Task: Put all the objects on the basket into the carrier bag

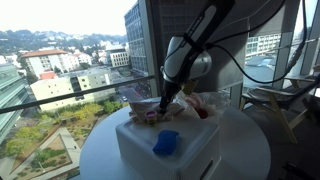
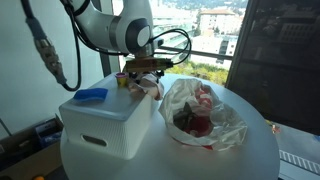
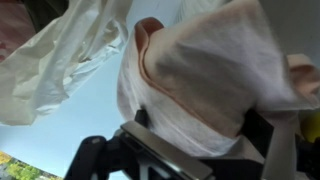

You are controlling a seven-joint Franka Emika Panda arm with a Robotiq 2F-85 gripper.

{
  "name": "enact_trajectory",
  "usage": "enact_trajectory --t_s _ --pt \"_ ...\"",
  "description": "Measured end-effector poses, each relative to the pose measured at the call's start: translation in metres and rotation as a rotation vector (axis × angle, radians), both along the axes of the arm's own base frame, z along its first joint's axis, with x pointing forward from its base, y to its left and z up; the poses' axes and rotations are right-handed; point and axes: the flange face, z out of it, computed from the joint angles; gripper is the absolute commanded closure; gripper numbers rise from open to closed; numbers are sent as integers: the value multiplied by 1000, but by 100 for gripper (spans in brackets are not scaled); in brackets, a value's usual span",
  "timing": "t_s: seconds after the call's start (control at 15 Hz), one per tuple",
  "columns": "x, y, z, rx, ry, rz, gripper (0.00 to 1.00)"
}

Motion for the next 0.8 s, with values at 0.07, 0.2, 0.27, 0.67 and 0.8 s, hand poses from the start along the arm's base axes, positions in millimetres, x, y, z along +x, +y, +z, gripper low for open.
enact_trajectory --t_s 0.07,0.2,0.27,0.67,0.8 --pt "4 0 -4 3 6 1 34" --pt "8 -3 -10 5 19 3 51" --pt "9 -4 -9 7 20 3 58" --pt "6 0 12 21 -5 12 93" --pt "1 3 32 -2 -22 23 90"
